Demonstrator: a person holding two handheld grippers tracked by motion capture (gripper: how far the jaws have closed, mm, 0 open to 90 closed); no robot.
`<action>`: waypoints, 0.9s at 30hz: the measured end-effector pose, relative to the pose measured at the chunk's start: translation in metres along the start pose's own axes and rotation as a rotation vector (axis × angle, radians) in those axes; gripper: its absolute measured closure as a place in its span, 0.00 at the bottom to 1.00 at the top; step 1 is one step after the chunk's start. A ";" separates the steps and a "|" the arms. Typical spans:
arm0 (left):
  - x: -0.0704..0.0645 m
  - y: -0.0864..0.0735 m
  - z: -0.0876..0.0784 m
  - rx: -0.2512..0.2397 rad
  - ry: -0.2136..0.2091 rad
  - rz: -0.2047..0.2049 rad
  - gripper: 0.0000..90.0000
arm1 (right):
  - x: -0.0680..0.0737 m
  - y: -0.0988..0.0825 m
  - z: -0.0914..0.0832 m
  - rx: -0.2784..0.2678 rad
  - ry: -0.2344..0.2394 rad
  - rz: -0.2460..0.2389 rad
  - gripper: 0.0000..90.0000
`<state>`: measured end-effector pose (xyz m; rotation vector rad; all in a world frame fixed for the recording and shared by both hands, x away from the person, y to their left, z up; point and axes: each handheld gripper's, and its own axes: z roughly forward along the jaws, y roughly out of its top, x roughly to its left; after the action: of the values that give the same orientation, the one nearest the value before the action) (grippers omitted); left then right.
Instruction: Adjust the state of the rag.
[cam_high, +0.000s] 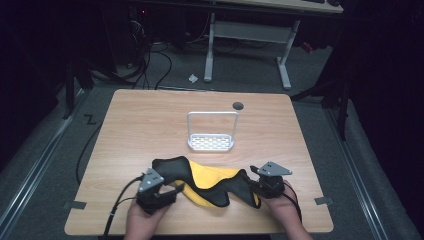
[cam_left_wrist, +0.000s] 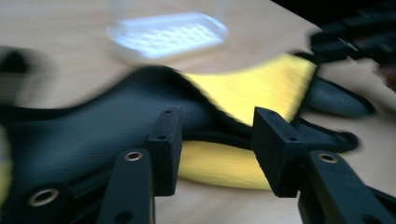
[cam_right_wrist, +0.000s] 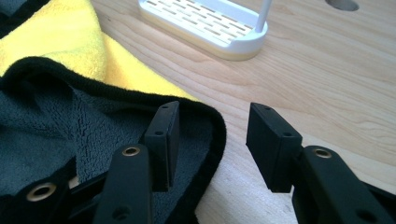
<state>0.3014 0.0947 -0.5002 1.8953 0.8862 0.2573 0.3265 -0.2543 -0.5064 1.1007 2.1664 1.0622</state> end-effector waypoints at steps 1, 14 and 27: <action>-0.008 -0.001 0.007 0.016 -0.025 0.016 0.57 | 0.000 -0.001 0.001 0.003 0.005 0.004 0.61; -0.034 -0.020 0.050 0.188 0.013 0.201 0.83 | 0.011 -0.003 0.009 0.046 0.042 -0.030 0.61; -0.002 -0.017 0.033 0.144 0.057 0.103 0.90 | 0.050 -0.002 -0.002 0.033 0.181 -0.031 0.46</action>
<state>0.3098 0.0742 -0.5303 2.0801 0.8654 0.3181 0.2963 -0.2144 -0.5108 1.0170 2.3408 1.1556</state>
